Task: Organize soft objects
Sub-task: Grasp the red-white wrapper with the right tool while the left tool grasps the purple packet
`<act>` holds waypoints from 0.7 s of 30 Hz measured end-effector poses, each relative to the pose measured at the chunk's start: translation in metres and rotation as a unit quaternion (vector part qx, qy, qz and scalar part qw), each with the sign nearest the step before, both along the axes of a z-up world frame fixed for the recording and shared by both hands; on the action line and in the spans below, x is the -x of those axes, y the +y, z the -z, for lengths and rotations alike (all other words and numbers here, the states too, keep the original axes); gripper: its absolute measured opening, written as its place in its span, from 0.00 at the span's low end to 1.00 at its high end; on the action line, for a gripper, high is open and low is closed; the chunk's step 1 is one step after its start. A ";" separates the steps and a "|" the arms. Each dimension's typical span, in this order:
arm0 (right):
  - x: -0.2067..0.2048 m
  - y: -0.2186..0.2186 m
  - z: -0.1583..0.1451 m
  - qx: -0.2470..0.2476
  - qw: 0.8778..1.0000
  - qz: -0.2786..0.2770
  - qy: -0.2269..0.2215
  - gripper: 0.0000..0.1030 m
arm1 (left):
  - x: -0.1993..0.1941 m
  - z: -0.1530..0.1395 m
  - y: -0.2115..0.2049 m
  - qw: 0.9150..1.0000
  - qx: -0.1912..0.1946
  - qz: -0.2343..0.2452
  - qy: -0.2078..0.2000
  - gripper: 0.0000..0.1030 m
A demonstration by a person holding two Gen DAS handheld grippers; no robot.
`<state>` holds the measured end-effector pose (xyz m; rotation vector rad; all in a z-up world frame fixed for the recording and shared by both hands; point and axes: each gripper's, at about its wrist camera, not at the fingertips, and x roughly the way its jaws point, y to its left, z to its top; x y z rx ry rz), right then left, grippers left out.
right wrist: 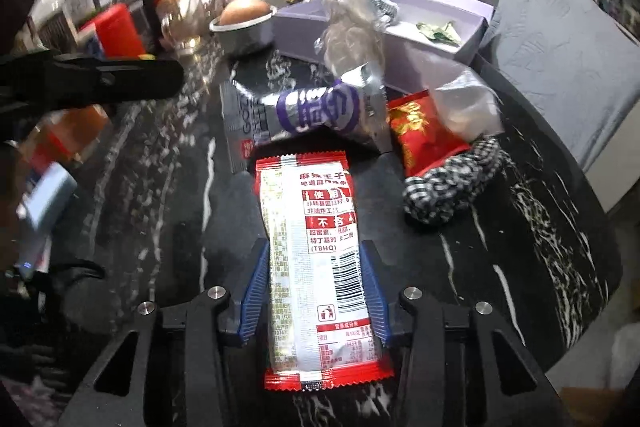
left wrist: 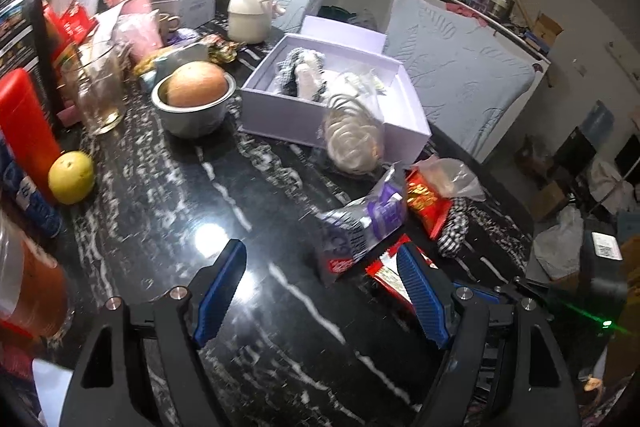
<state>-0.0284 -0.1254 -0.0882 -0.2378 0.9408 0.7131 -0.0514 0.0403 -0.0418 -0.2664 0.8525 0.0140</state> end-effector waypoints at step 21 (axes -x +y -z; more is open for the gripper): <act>-0.027 -0.095 -0.022 -0.049 0.992 0.113 0.010 0.42 | -0.079 0.046 -0.044 0.993 -0.033 0.094 0.055 0.75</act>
